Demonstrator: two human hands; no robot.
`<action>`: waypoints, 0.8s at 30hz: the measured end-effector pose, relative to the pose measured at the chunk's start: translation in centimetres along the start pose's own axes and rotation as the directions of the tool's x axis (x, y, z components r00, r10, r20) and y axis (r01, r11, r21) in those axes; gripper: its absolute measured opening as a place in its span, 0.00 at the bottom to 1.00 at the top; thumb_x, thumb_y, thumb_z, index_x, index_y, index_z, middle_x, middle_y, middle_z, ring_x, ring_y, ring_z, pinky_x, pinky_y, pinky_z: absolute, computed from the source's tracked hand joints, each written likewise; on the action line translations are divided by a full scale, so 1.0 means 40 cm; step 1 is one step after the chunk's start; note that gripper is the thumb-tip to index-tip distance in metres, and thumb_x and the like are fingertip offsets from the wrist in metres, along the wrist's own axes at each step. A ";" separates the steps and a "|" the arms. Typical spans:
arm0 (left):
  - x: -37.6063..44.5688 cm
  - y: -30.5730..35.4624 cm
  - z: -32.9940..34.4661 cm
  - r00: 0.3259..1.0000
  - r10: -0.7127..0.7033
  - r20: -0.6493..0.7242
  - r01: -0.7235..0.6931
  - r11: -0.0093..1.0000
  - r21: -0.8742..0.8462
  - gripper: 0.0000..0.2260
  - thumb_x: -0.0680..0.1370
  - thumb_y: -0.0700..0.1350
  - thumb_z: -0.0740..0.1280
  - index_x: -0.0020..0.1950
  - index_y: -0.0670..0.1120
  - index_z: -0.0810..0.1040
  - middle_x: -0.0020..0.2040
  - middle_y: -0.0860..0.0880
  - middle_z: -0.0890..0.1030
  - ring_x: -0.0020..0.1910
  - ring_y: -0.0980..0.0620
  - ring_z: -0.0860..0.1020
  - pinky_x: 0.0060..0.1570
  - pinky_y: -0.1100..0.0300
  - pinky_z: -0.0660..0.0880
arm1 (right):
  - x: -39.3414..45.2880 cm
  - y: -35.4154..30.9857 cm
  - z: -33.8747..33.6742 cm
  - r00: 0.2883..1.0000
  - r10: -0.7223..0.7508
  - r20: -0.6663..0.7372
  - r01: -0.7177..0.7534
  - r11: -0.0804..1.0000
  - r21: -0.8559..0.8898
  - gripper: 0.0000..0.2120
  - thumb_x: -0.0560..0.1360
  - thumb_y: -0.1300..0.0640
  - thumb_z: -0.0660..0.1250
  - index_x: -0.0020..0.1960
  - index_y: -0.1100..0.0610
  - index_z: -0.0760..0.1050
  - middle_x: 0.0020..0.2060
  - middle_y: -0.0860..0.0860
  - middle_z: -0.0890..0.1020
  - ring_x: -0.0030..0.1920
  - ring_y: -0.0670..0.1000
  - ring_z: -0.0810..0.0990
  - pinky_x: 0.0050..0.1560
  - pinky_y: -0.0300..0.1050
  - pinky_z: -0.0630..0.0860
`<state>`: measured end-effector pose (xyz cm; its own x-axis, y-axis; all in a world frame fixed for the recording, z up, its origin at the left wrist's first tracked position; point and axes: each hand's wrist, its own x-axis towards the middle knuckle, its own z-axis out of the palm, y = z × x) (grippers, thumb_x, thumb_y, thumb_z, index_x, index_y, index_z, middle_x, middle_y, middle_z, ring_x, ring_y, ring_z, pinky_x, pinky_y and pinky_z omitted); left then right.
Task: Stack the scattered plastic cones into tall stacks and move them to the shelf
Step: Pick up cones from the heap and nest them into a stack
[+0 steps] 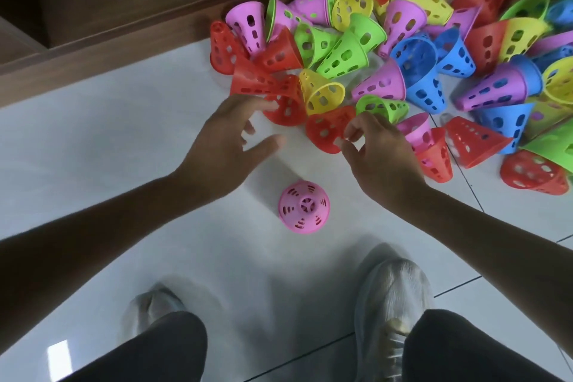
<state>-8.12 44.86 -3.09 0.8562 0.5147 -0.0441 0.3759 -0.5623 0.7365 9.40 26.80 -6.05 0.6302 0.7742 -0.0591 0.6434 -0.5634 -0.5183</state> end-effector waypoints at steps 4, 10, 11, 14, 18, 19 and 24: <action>0.066 -0.027 0.009 0.999 0.052 0.003 -0.052 0.995 0.080 0.26 0.76 0.47 0.75 0.72 0.49 0.73 0.63 0.58 0.70 0.55 0.63 0.70 0.54 0.75 0.67 | -0.009 0.006 0.008 1.000 0.022 0.001 -0.022 1.000 0.010 0.05 0.80 0.52 0.66 0.50 0.54 0.75 0.47 0.47 0.79 0.37 0.46 0.79 0.37 0.43 0.77; 0.110 -0.070 0.015 0.995 0.096 0.028 -0.100 0.980 0.173 0.24 0.76 0.48 0.74 0.71 0.48 0.75 0.66 0.50 0.76 0.59 0.58 0.71 0.57 0.64 0.66 | -0.047 -0.009 -0.017 0.997 0.074 -0.014 -0.072 0.990 0.119 0.04 0.80 0.54 0.68 0.48 0.54 0.74 0.44 0.44 0.79 0.35 0.41 0.77 0.34 0.34 0.72; 0.112 -0.076 0.015 0.995 0.095 0.023 -0.098 0.979 0.178 0.23 0.76 0.48 0.74 0.70 0.48 0.76 0.65 0.51 0.77 0.58 0.58 0.71 0.55 0.65 0.67 | -0.055 -0.014 -0.024 0.996 0.091 -0.014 -0.088 0.987 0.137 0.04 0.80 0.54 0.68 0.48 0.53 0.74 0.43 0.44 0.79 0.35 0.40 0.77 0.34 0.32 0.70; 0.109 -0.083 0.016 0.994 0.112 -0.016 -0.106 0.973 0.204 0.14 0.76 0.46 0.73 0.61 0.48 0.80 0.60 0.52 0.79 0.54 0.58 0.72 0.52 0.63 0.68 | -0.084 -0.030 -0.048 0.994 0.100 -0.037 -0.091 0.979 0.184 0.05 0.80 0.54 0.67 0.47 0.52 0.72 0.40 0.46 0.79 0.37 0.41 0.78 0.34 0.34 0.71; 0.089 -0.096 0.017 0.990 0.141 0.011 -0.139 0.952 0.272 0.07 0.75 0.46 0.73 0.50 0.45 0.80 0.56 0.50 0.79 0.53 0.54 0.74 0.51 0.64 0.67 | -0.132 -0.054 -0.080 0.995 0.012 -0.099 0.008 0.979 0.202 0.05 0.80 0.53 0.67 0.49 0.50 0.71 0.41 0.45 0.78 0.38 0.41 0.79 0.36 0.36 0.75; 0.079 -0.101 0.018 0.988 0.148 0.030 -0.151 0.949 0.277 0.08 0.74 0.47 0.73 0.49 0.45 0.80 0.54 0.49 0.79 0.52 0.51 0.75 0.52 0.62 0.69 | -0.143 -0.057 -0.085 0.992 -0.029 -0.120 0.052 0.981 0.188 0.05 0.79 0.53 0.67 0.49 0.51 0.71 0.43 0.45 0.78 0.39 0.42 0.79 0.36 0.37 0.76; 0.013 -0.121 0.019 0.997 0.059 0.040 -0.067 0.968 0.241 0.09 0.73 0.44 0.76 0.49 0.42 0.82 0.51 0.48 0.81 0.48 0.50 0.78 0.50 0.54 0.77 | -0.184 -0.051 -0.098 0.922 -0.331 -0.199 0.351 0.933 0.077 0.09 0.81 0.53 0.64 0.48 0.59 0.74 0.44 0.50 0.79 0.35 0.46 0.76 0.35 0.35 0.73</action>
<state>-9.23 47.35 -7.18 0.8902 0.4547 -0.0272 0.3923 -0.7348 0.5533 5.15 21.11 -1.21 0.4552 0.8429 0.2870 0.7884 -0.2317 -0.5699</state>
